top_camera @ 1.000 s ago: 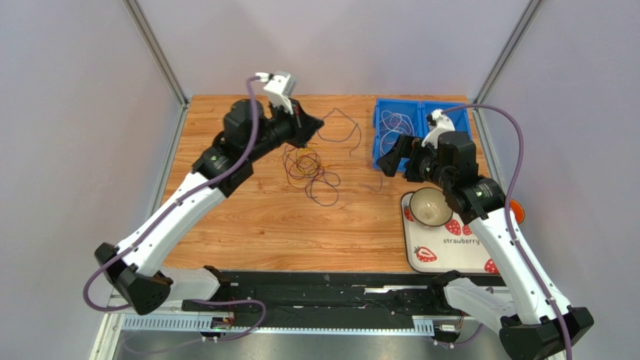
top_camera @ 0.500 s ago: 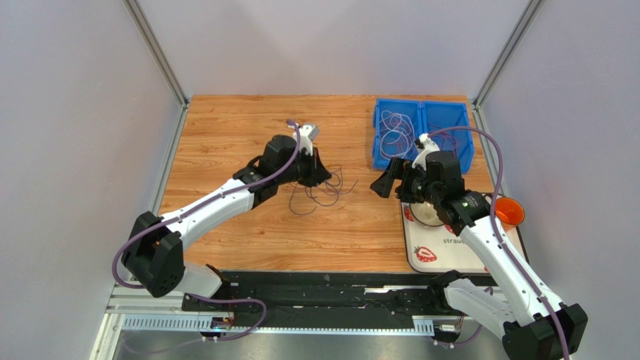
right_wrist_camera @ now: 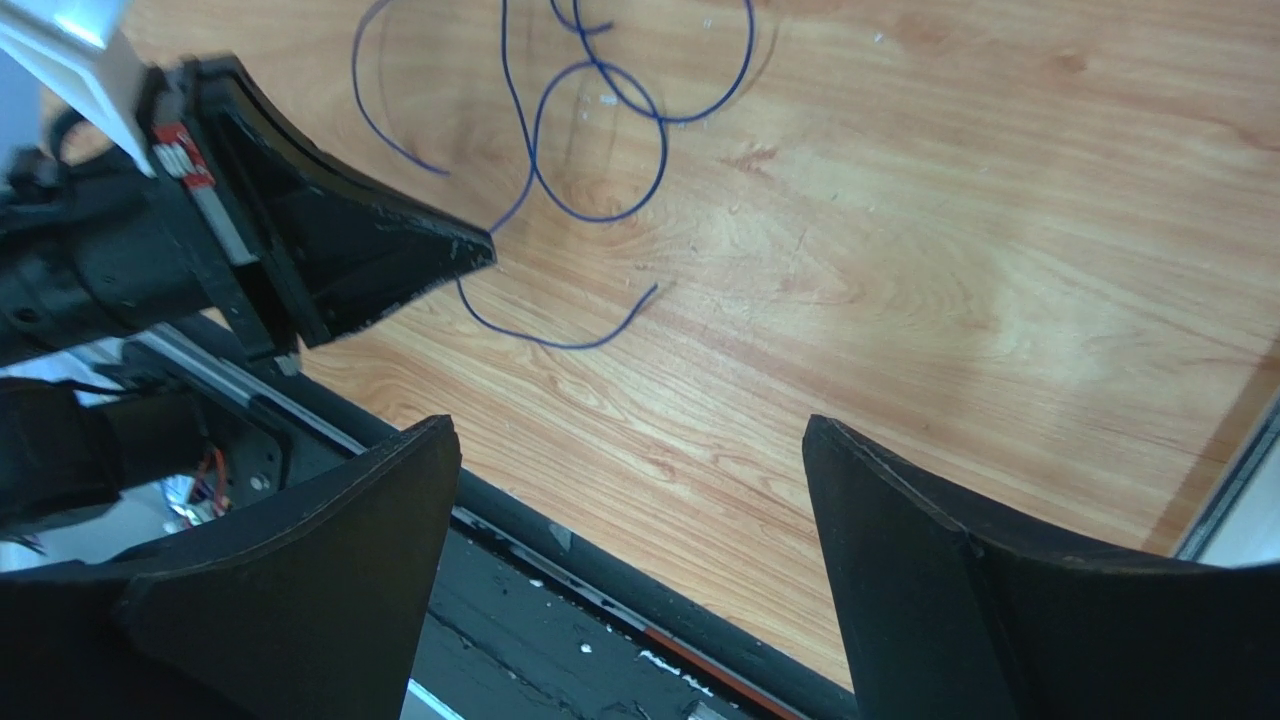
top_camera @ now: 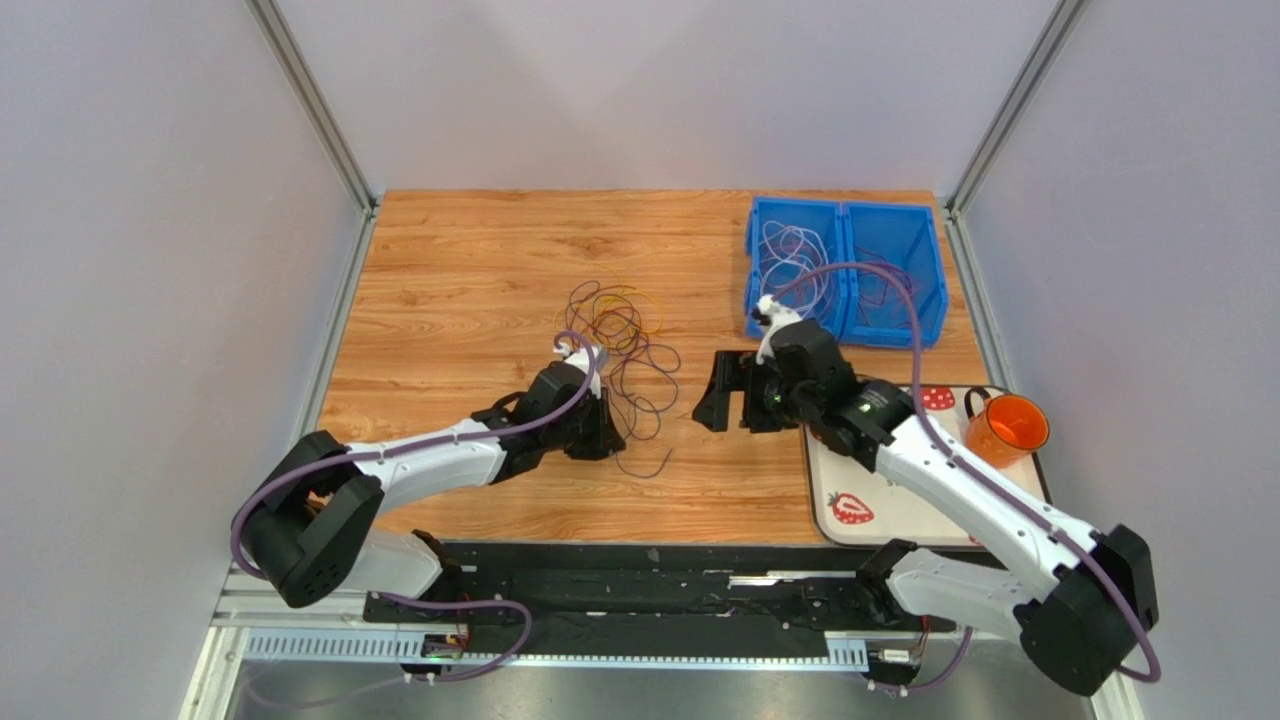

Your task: Untangle the cables

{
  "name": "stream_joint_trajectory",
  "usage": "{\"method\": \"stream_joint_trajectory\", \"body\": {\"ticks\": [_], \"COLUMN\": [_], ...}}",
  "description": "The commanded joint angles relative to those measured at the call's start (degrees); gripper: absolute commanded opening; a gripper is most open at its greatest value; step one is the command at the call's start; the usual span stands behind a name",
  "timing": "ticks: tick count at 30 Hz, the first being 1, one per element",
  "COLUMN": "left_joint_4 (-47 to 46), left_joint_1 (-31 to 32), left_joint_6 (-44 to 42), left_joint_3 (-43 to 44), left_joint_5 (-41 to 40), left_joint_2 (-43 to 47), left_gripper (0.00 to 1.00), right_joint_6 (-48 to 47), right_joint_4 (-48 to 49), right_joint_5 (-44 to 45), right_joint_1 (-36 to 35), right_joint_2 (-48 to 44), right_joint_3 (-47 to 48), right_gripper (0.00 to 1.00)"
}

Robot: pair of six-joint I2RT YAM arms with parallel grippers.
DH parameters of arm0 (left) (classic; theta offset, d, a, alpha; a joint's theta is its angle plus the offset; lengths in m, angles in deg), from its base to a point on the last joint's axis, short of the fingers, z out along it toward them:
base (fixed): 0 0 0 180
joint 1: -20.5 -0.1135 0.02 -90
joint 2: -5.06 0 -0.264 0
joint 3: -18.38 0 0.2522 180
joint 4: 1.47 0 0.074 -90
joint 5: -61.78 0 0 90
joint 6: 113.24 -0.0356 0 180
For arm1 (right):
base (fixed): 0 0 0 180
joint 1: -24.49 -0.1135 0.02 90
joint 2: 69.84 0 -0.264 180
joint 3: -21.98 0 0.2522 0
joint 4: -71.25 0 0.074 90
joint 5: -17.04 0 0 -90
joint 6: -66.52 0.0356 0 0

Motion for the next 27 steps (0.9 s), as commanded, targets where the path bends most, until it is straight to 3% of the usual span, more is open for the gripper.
{"method": "stream_joint_trajectory", "body": {"ticks": [1, 4, 11, 19, 27], "left_joint_4": [0.81, 3.17, 5.03, 10.04, 6.88], "left_joint_1": [-0.12, -0.12, -0.12, -0.12, -0.2], "left_joint_6": [2.25, 1.98, 2.25, 1.98, 4.18], "left_joint_3": [0.27, 0.97, 0.98, -1.04, -9.48], "left_joint_5": [-5.86, -7.8, -9.12, -14.39, -18.08], "left_joint_2": [1.97, 1.45, 1.79, 10.22, 19.98], "left_gripper": [0.05, 0.2, 0.31, 0.35, 0.33], "right_joint_6": [0.64, 0.46, 3.89, 4.33, 3.54], "right_joint_4": [3.95, 4.66, 5.36, 5.8, 5.19], "right_joint_5": [5.53, 8.15, 10.63, 10.9, 11.08], "right_joint_1": [-5.94, -9.91, -12.99, -15.01, -15.9], "right_joint_2": [4.24, 8.1, 17.94, 26.46, 36.93], "right_joint_3": [1.72, 3.3, 9.44, 16.91, 26.23], "right_gripper": [0.89, 0.89, 0.85, 0.84, 0.84]}}
